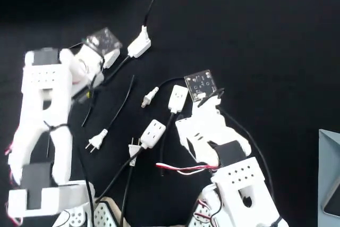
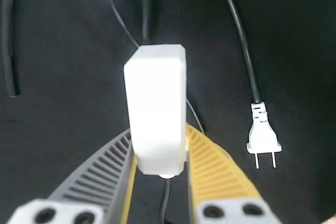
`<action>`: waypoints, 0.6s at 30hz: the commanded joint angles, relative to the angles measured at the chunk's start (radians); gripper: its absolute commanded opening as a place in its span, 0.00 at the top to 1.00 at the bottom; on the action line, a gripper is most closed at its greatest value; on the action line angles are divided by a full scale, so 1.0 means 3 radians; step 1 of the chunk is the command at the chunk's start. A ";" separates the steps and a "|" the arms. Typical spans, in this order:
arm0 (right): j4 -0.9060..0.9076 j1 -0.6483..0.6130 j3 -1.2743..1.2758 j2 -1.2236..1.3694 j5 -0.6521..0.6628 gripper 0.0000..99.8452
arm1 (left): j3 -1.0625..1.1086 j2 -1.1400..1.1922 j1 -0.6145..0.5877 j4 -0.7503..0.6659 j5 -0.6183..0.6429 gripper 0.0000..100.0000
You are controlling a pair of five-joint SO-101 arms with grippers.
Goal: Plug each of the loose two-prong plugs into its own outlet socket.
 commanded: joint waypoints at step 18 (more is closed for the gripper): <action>-0.0066 0.0026 -0.0013 -0.0043 0.0000 0.89 | 0.2207 -0.0905 -0.0212 -0.2143 0.0292 0.80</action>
